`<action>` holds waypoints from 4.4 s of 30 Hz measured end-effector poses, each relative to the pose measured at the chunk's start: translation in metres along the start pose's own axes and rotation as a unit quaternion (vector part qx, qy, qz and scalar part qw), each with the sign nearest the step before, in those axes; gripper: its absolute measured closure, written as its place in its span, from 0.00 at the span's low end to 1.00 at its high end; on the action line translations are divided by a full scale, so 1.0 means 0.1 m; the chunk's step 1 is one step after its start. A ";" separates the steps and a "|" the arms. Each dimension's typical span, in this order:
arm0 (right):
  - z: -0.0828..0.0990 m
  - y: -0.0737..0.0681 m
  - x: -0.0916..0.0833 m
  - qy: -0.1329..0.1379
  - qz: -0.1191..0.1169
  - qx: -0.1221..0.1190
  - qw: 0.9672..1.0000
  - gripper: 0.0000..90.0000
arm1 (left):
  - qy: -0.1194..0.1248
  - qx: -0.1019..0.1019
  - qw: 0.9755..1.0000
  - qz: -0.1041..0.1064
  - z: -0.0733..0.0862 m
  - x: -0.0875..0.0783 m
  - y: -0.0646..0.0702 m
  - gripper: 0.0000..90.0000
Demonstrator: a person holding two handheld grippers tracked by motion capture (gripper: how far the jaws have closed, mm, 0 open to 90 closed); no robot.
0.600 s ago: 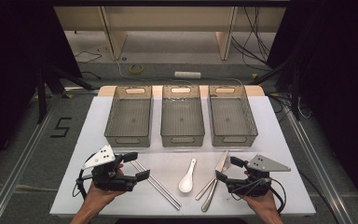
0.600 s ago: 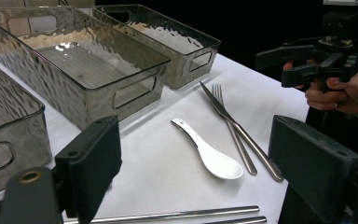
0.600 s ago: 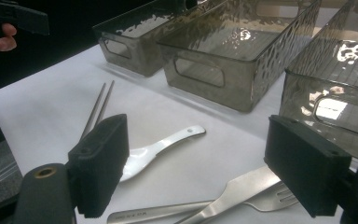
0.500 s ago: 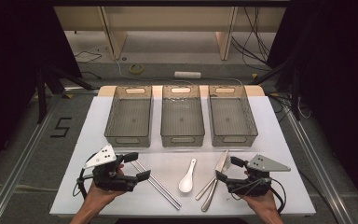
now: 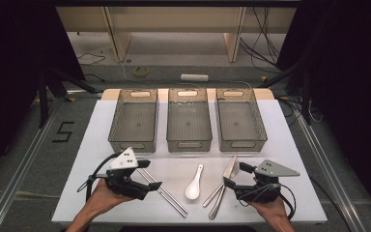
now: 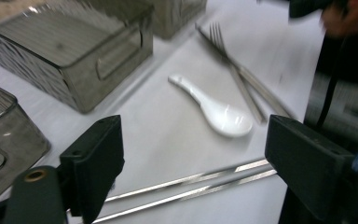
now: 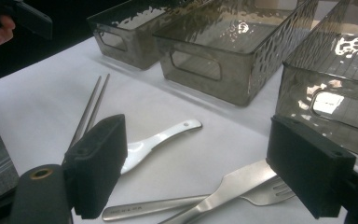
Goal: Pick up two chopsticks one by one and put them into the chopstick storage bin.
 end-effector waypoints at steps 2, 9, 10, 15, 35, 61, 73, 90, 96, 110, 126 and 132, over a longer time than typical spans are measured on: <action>0.01 0.00 0.01 -0.005 0.001 0.001 1.000 0.23 | -0.063 0.041 0.997 -0.002 0.03 0.11 0.02 0.25; 0.02 0.02 0.01 -0.007 0.000 0.002 1.000 0.23 | -0.183 0.106 0.977 0.020 0.14 0.34 0.06 0.32; 0.02 0.02 0.01 -0.007 0.000 0.002 1.000 0.23 | -0.201 0.114 0.973 0.022 0.17 0.36 0.06 0.33; 0.03 0.00 0.02 -0.015 -0.001 0.002 1.000 0.23 | -0.242 0.127 0.961 0.033 0.27 0.47 0.01 0.40; 0.05 -0.01 0.05 -0.024 -0.007 -0.002 1.000 0.24 | -0.292 0.146 0.944 0.051 0.52 0.61 -0.27 0.55; 0.07 -0.02 0.07 -0.034 -0.010 -0.002 0.999 0.24 | -0.339 0.177 0.921 0.069 0.62 0.65 -0.27 0.60; 0.07 -0.01 0.07 -0.036 -0.010 -0.002 0.999 0.24 | -0.346 0.188 0.916 0.072 0.64 0.61 -0.24 0.72; 0.08 -0.01 0.08 -0.044 -0.008 -0.005 0.999 0.24 | -0.349 0.222 0.907 0.079 0.75 0.47 -0.14 0.87; 0.09 -0.01 0.09 -0.047 -0.008 -0.006 0.999 0.24 | -0.353 0.234 0.902 0.083 0.78 0.44 -0.10 0.90; 0.10 -0.03 0.10 -0.053 -0.014 -0.009 0.998 0.24 | -0.356 0.259 0.892 0.101 0.81 0.40 -0.05 0.95; 0.11 -0.04 0.11 -0.059 -0.016 -0.010 0.998 0.24 | -0.329 0.259 0.901 0.115 0.69 0.34 0.01 0.95; 0.12 -0.04 0.11 -0.059 -0.018 -0.011 0.998 0.24 | -0.310 0.241 0.913 0.111 0.59 0.34 0.06 0.95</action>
Point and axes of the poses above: each handheld gripper's, and its own axes: x roughly forward along the jaws, z roughly out of its underside, y roughly to its right, the point moved 8 cm from there along x, roughly forward along the jaws, and after that the axes turned 1 degree about -x, right-handed, at the moved point
